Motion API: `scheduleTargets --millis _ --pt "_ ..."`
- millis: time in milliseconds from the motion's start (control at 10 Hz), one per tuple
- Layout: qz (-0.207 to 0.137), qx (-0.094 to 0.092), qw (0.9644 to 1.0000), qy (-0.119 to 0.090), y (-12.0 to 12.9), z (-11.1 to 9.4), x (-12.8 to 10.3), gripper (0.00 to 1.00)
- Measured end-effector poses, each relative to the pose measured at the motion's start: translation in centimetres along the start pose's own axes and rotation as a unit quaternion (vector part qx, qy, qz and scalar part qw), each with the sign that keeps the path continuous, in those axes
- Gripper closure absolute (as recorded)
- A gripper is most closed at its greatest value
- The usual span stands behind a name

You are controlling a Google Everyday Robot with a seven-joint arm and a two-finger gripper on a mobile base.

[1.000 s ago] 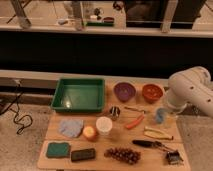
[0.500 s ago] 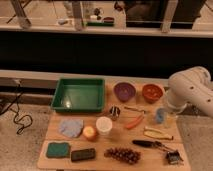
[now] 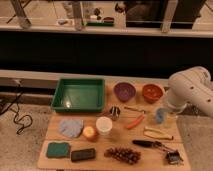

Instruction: Stack bowls on top of each other

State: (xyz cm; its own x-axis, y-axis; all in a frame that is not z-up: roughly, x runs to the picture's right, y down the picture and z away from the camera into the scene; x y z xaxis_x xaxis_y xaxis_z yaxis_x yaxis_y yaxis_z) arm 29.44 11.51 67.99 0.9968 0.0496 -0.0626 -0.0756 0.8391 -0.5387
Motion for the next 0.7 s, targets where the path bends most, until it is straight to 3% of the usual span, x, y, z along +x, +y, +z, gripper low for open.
scheduleTargets --millis 700 --pt "0.004 0.016 0.9998 -0.011 -0.69 0.14 0.1 0.2"
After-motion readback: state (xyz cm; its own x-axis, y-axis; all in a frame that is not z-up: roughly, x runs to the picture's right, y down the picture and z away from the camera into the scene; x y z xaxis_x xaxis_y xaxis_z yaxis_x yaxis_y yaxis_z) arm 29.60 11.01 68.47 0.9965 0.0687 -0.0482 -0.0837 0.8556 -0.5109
